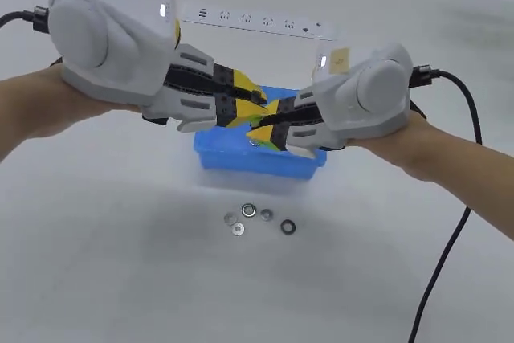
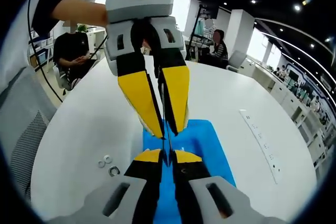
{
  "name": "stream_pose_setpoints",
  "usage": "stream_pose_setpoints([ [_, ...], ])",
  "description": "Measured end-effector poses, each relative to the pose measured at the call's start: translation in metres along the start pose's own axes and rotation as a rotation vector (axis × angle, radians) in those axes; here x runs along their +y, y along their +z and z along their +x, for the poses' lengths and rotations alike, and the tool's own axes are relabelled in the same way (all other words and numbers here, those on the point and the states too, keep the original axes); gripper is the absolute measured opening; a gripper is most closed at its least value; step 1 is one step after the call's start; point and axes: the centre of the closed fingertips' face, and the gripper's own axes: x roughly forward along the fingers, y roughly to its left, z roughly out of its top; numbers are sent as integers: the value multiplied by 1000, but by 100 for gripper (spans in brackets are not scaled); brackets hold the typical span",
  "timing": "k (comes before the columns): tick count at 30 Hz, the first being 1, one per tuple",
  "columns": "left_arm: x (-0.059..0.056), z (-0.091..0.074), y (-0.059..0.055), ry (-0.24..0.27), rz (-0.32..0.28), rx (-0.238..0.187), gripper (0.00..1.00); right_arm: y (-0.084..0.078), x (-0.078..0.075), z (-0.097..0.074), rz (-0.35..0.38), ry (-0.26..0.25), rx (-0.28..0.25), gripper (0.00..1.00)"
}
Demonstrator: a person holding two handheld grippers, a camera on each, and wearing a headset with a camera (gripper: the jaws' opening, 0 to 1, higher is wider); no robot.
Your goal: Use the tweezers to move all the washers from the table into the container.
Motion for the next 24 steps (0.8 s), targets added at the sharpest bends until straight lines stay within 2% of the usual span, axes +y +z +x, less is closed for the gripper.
stream_pose_setpoints([
  [11,0,0,0,-17,63,10,6,3,0,-1,-6,-7,-2,9],
  [18,-1,2,3,-14,77,16,5,5,0,-3,-6,-14,-6,9],
  [24,-1,-1,6,-5,74,3,5,7,0,-5,-23,-16,-11,11],
])
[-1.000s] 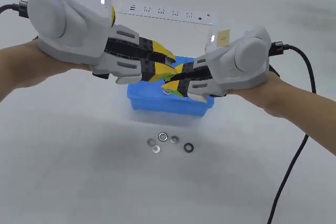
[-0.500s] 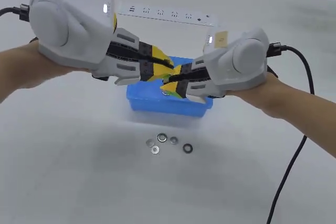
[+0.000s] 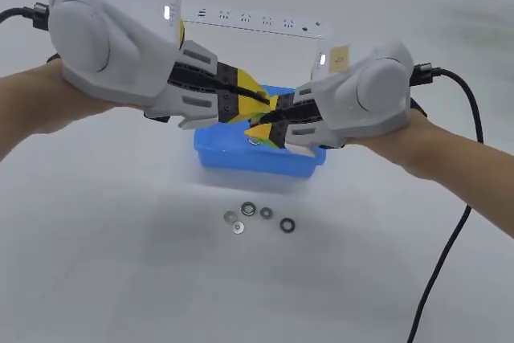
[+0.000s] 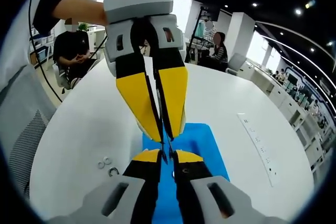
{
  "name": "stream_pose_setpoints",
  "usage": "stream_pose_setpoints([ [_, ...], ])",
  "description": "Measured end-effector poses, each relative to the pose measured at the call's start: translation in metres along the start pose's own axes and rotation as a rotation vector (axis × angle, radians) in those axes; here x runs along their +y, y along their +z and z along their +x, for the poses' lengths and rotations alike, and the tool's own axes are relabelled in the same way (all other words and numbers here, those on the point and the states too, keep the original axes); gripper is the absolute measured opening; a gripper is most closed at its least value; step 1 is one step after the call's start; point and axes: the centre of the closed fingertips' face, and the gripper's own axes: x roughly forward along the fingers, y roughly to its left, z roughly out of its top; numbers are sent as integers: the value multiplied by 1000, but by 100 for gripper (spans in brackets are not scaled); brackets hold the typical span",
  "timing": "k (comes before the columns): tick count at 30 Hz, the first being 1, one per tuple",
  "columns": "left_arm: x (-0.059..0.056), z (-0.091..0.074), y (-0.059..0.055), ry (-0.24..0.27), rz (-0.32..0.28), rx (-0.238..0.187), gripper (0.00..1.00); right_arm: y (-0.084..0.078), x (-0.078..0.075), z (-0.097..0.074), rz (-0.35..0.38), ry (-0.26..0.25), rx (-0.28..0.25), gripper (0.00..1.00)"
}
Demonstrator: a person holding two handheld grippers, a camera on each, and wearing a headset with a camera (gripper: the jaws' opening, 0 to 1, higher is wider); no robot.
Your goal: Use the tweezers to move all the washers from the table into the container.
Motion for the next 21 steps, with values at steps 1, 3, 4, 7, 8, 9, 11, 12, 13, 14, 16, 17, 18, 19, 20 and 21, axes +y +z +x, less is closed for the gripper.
stream_pose_setpoints([
  [1,2,-1,0,9,2,0,5,0,-1,0,0,-3,-1,11],
  [3,3,-3,1,15,-1,-1,5,2,-3,-1,8,-12,-6,12],
  [4,4,-3,1,16,1,-3,5,2,-5,-1,9,-21,-9,13],
  [7,9,-4,2,16,15,10,5,3,-10,-3,-5,-46,-1,17],
  [8,11,-4,3,20,20,11,5,4,-12,-5,3,-48,-7,17],
  [9,14,-5,4,26,22,11,5,5,-13,-6,11,-54,-14,17],
  [11,17,-6,7,31,18,2,5,6,-14,-8,19,-59,-17,17],
  [12,18,-5,9,33,17,-2,5,6,-15,-9,19,-62,-16,18],
  [13,19,-5,10,38,17,-3,5,6,-15,-9,19,-66,-13,18],
  [14,20,-5,10,42,15,-2,5,5,-15,-10,20,-67,-10,19],
  [16,22,-6,10,50,14,0,5,6,-15,-12,20,-73,-9,20],
  [17,22,-7,10,50,12,0,5,5,-15,-13,23,-75,-9,20],
  [18,21,-7,12,51,7,-2,5,5,-15,-14,27,-79,-7,21],
  [19,20,-7,12,54,7,0,5,4,-16,-15,28,-83,-5,21],
  [20,20,-9,12,57,7,4,5,4,-16,-15,30,-86,-2,22],
  [21,19,-9,12,57,6,5,5,2,-17,-17,35,-96,2,23],
])
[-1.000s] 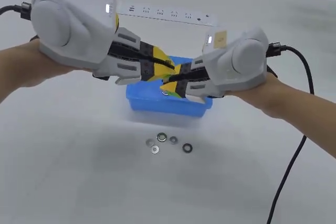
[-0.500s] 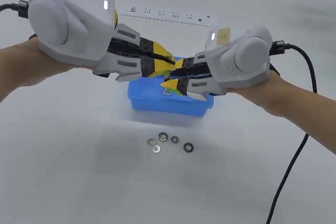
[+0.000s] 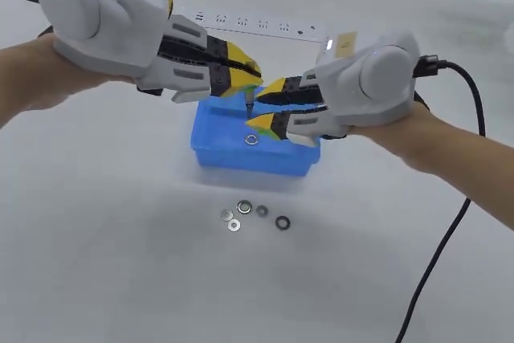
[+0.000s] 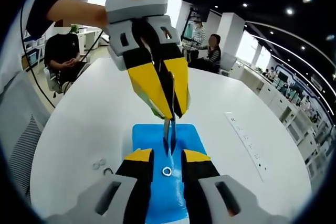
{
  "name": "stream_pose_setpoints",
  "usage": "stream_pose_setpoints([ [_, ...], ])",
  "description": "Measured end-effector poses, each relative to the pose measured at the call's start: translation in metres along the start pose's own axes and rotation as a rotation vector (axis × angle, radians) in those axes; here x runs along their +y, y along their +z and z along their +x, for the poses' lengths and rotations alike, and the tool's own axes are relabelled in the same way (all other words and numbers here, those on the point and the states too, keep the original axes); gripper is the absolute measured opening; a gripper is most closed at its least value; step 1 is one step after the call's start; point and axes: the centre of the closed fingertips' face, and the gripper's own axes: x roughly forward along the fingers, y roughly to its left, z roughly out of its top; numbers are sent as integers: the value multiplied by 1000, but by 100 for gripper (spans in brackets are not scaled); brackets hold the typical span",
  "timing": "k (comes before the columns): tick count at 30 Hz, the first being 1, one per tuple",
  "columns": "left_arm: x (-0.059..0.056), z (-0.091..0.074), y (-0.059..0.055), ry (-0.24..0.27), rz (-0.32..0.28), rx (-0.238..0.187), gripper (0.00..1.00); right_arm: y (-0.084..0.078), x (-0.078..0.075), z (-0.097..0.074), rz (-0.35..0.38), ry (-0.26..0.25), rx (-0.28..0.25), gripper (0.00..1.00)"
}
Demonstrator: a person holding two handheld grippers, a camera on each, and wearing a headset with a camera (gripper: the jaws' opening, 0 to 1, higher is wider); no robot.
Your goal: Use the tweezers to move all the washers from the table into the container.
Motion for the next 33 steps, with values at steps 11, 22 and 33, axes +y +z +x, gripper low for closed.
stream_pose_setpoints([
  [11,-9,-17,24,13,-7,-41,5,2,-16,-45,91,-157,-72,43],
  [22,-46,-28,31,-20,5,-39,6,-30,14,-79,181,-189,-34,67],
  [33,-77,-30,24,-31,-50,-25,6,-47,44,-95,283,-150,-42,84],
])
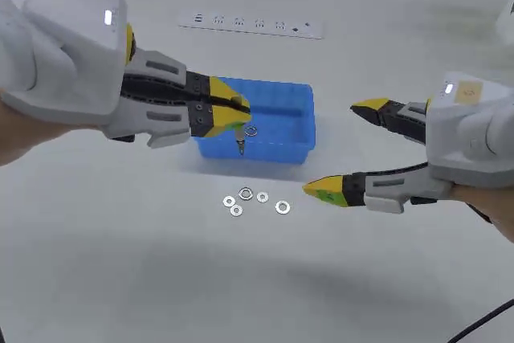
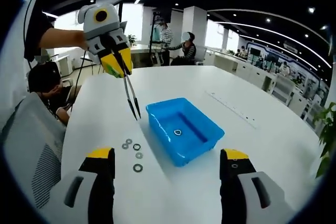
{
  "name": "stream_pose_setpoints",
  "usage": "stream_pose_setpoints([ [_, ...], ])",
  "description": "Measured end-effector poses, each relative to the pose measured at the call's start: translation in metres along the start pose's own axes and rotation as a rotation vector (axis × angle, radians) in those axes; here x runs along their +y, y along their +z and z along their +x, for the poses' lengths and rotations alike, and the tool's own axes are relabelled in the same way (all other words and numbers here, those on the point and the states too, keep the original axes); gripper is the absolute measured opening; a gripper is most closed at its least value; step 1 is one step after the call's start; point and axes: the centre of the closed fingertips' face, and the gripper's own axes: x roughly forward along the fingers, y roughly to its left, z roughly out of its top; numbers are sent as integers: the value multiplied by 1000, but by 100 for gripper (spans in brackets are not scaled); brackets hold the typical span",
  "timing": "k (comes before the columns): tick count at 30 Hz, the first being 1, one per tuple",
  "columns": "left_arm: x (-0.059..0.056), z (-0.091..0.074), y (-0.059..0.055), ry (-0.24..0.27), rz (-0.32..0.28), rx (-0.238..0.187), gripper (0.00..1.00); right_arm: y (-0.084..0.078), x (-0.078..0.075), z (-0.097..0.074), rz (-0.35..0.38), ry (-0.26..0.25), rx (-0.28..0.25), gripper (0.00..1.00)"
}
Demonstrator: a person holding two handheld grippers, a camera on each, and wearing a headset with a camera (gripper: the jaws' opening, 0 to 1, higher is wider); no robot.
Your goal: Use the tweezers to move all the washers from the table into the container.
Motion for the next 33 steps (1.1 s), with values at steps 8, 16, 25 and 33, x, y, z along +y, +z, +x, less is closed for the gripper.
stream_pose_setpoints([
  [8,-16,2,-13,12,-52,-4,6,-7,10,-2,47,17,2,90],
  [16,-25,8,-34,15,-118,1,6,-14,28,1,56,73,11,94],
  [25,-42,17,-52,-12,-117,48,6,-26,37,1,101,105,37,100],
  [33,-41,16,-58,9,-134,54,6,-28,46,3,106,128,39,100],
])
